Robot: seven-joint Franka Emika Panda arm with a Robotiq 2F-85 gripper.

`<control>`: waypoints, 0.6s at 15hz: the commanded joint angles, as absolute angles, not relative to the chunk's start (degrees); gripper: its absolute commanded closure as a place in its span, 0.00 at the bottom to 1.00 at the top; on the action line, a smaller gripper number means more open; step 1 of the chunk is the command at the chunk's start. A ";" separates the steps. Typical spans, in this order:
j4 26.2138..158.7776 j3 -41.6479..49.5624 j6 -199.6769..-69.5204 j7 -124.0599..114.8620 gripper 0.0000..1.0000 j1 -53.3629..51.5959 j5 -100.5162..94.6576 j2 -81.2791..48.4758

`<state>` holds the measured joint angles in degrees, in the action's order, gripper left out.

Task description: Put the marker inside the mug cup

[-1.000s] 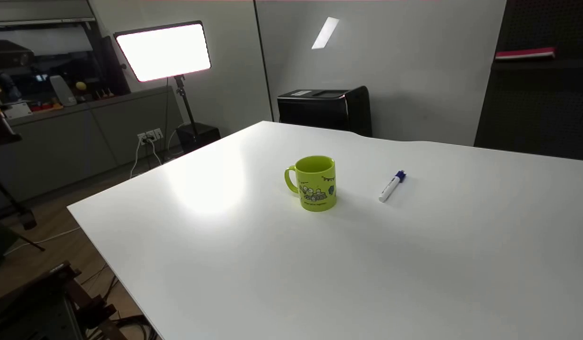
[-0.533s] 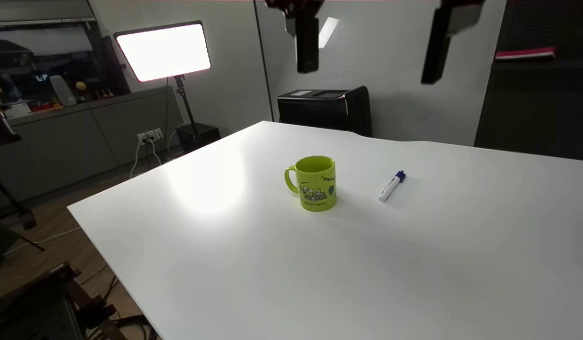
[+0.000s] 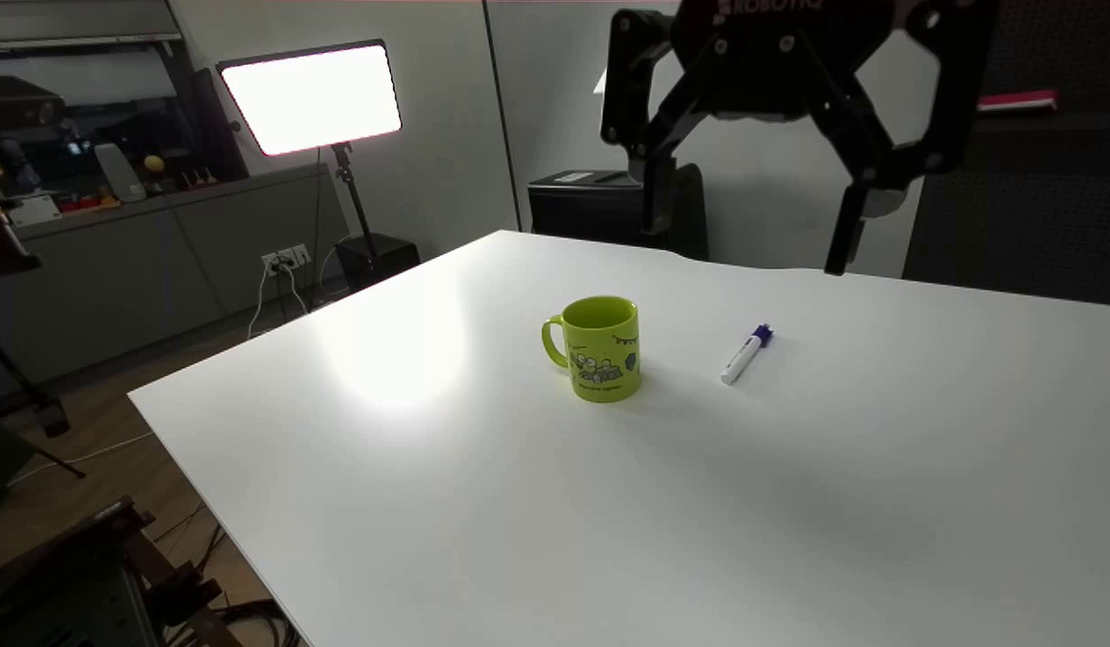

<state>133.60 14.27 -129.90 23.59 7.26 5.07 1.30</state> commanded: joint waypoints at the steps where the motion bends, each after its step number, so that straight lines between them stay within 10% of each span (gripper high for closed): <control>1: 126.25 11.99 -130.22 20.93 0.00 7.97 6.34 -5.54; 9: 117.81 9.01 -130.58 19.76 0.00 9.63 5.35 -13.38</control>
